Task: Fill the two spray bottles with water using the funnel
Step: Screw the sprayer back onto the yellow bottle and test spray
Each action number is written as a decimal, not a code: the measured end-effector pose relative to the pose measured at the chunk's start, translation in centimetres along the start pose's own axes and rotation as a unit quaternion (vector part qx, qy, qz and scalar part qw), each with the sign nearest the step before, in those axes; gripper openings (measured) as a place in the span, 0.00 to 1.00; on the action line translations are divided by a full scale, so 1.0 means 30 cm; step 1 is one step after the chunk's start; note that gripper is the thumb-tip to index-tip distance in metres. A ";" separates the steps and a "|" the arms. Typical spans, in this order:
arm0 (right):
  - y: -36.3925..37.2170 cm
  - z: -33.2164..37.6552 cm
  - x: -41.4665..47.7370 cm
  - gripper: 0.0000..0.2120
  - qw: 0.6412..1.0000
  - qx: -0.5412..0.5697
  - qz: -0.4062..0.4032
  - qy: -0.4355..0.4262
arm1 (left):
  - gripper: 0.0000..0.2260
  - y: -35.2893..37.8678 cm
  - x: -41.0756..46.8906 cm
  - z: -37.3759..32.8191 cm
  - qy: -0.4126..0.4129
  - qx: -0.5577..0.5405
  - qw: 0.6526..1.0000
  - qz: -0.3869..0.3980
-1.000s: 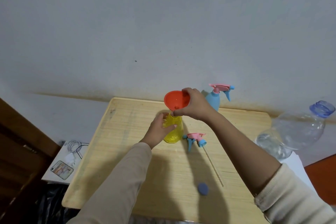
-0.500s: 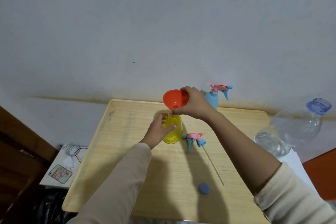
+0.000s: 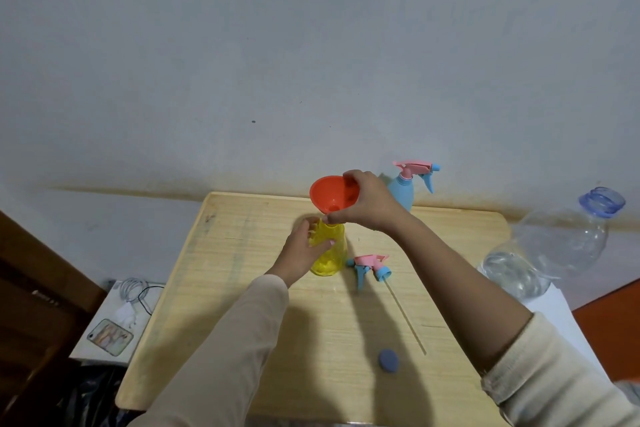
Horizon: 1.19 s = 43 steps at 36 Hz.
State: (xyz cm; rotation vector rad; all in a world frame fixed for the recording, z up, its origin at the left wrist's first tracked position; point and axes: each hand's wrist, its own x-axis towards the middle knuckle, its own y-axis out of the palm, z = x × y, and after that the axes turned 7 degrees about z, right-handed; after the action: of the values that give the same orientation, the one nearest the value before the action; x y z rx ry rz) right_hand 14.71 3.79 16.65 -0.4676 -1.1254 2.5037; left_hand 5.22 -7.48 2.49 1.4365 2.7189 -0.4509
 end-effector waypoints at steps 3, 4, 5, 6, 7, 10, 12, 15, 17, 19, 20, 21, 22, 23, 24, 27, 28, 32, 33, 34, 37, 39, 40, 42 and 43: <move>0.004 -0.005 -0.001 0.44 1.000 0.001 0.000 0.002 | 0.22 -0.001 -0.001 0.004 0.003 0.002 1.000 0.000; 0.005 -0.006 -0.001 0.44 1.000 0.002 0.000 0.002 | 0.22 0.000 -0.001 0.005 0.005 0.003 1.000 -0.002; 0.007 -0.008 -0.001 0.44 1.000 0.003 0.001 0.002 | 0.22 0.000 -0.002 0.005 0.005 0.005 1.000 -0.004; 0.009 -0.010 -0.001 0.44 1.000 0.003 0.000 0.002 | 0.21 0.001 -0.003 0.006 0.005 0.007 1.000 -0.006; 0.011 -0.011 -0.001 0.44 1.000 0.004 0.000 0.002 | 0.21 0.001 -0.003 0.007 0.005 0.009 1.000 -0.006; 0.012 -0.013 -0.002 0.44 1.000 0.009 0.000 0.005 | 0.22 0.002 -0.009 0.004 0.006 0.021 1.000 -0.003; 0.009 -0.014 -0.002 0.44 1.000 0.014 -0.002 0.007 | 0.22 0.000 -0.011 0.000 0.010 0.030 0.999 0.000; 0.000 -0.014 -0.003 0.43 1.000 0.019 -0.008 0.008 | 0.23 -0.003 -0.013 -0.004 0.012 0.032 0.999 0.004; -0.009 -0.015 -0.005 0.43 1.000 0.024 -0.015 0.008 | 0.22 -0.005 -0.017 -0.001 0.017 0.028 0.999 0.005; -0.025 -0.015 -0.013 0.43 0.999 0.044 -0.021 0.008 | 0.21 -0.007 -0.019 0.006 0.019 0.018 1.000 0.006; -0.037 -0.016 -0.019 0.43 0.998 0.056 -0.021 0.009 | 0.21 -0.009 -0.019 0.009 0.015 0.017 1.000 0.006; -0.052 -0.019 -0.026 0.43 0.998 0.064 -0.025 0.011 | 0.22 -0.011 -0.017 0.015 0.012 0.016 1.000 0.006; -0.070 -0.024 -0.034 0.42 0.997 0.069 -0.032 0.015 | 0.24 -0.013 -0.015 0.020 0.009 0.016 1.000 0.007; -0.088 -0.033 -0.044 0.41 0.996 0.073 -0.040 0.022 | 0.27 -0.015 -0.011 0.024 0.008 0.014 1.000 0.008; -0.105 -0.045 -0.053 0.41 0.995 0.078 -0.048 0.030 | 0.29 -0.016 -0.009 0.028 0.008 0.015 1.000 0.009; -0.133 -0.105 -0.086 0.40 0.992 0.088 -0.058 0.066 | 0.27 -0.014 -0.011 0.027 0.017 0.013 1.000 0.010; -0.133 -0.132 -0.096 0.40 0.991 0.091 -0.058 0.081 | 0.26 -0.013 -0.015 0.026 0.020 0.008 1.000 0.008; -0.094 -0.270 -0.139 0.42 0.985 0.081 -0.051 0.147 | 0.23 -0.002 -0.024 0.032 0.033 -0.005 0.999 -0.004; -0.076 -0.307 -0.148 0.43 0.981 0.078 -0.052 0.167 | 0.22 0.001 -0.022 0.036 0.037 -0.007 0.999 -0.010; -0.058 -0.341 -0.160 0.43 0.978 0.077 -0.051 0.188 | 0.22 0.005 -0.022 0.038 0.041 -0.007 0.999 -0.017; -0.003 -0.425 -0.195 0.42 0.969 0.065 -0.048 0.232 | 0.19 0.016 -0.026 0.044 0.050 -0.014 0.998 -0.035; 0.032 -0.468 -0.211 0.41 0.964 0.064 -0.050 0.255 | 0.19 0.024 -0.032 0.044 0.052 -0.022 0.997 -0.050; 0.048 -0.485 -0.215 0.41 0.961 0.062 -0.051 0.265 | 0.20 0.028 -0.035 0.041 0.055 -0.024 0.997 -0.057; 0.074 -0.513 -0.215 0.42 0.957 0.044 -0.050 0.281 | 0.23 0.036 -0.037 0.037 0.055 -0.021 0.996 -0.069; 0.085 -0.522 -0.215 0.43 0.956 0.036 -0.047 0.289 | 0.23 0.039 -0.036 0.037 0.054 -0.019 0.996 -0.075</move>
State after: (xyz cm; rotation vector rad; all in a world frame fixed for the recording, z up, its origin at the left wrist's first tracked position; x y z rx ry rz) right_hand 26.71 9.43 5.83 -1.0146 -0.7974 2.0997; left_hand 6.67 -8.02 1.33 1.2895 2.9164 -0.3343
